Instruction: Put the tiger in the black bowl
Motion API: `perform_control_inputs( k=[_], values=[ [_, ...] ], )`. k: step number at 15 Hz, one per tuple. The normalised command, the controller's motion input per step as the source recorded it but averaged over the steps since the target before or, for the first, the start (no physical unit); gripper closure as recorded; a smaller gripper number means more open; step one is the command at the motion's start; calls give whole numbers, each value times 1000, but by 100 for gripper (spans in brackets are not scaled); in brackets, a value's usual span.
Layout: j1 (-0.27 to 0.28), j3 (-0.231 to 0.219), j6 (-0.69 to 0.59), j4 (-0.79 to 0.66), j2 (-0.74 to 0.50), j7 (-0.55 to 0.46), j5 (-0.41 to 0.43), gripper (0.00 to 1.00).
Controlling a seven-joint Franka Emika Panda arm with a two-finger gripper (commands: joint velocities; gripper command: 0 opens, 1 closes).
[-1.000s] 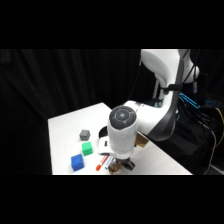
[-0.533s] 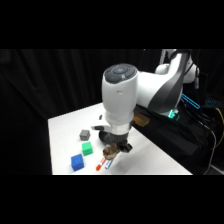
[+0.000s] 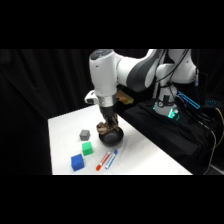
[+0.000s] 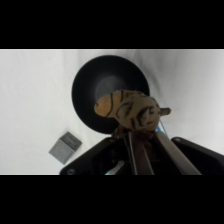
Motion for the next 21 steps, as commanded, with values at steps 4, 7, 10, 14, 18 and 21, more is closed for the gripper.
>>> perform_control_inputs(
  k=[4, 7, 10, 14, 18, 21],
  values=[
    [-145, -16, 151, -288, -199, -229, 143, 92],
    [-53, 26, 221, -206, -45, -182, 158, 92],
    [-34, 33, 223, -126, 57, -163, 141, 91],
    [-44, 34, 248, -42, 120, -188, 143, 65],
    [-50, 18, 188, -37, 8, -182, 105, 35],
    [-52, -27, 4, -77, -205, -166, 31, 11]
  ],
)
